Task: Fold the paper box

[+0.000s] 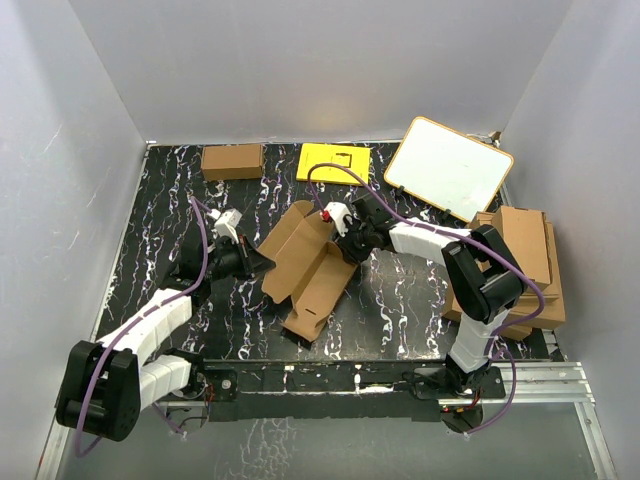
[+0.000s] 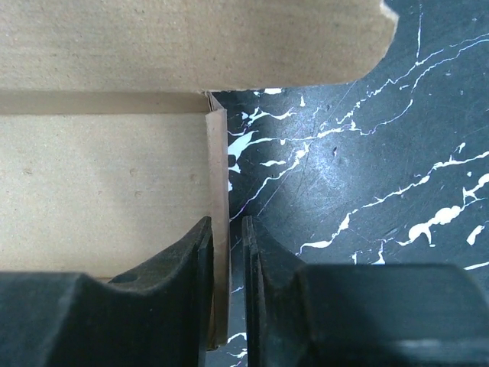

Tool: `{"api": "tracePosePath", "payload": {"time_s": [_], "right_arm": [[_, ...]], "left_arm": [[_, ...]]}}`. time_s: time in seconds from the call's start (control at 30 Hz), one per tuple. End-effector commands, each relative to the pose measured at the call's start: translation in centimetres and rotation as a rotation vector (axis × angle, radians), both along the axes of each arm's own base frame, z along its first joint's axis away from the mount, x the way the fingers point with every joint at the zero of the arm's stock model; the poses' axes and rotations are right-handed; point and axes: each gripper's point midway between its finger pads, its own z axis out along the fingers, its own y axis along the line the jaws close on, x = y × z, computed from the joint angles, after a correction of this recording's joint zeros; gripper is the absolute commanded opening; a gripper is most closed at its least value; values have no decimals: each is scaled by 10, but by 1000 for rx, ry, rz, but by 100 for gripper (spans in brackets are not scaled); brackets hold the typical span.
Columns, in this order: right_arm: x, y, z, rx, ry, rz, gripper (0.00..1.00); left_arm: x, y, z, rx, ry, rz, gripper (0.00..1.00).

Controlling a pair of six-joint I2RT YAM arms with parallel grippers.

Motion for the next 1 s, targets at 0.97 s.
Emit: {"api": "tracePosePath", "payload": {"time_s": [0.97], "right_arm": [[22,-4,5,-70,-156,-78,8]], "left_arm": [[3,-3,19,-8,-40,-39,0]]}}
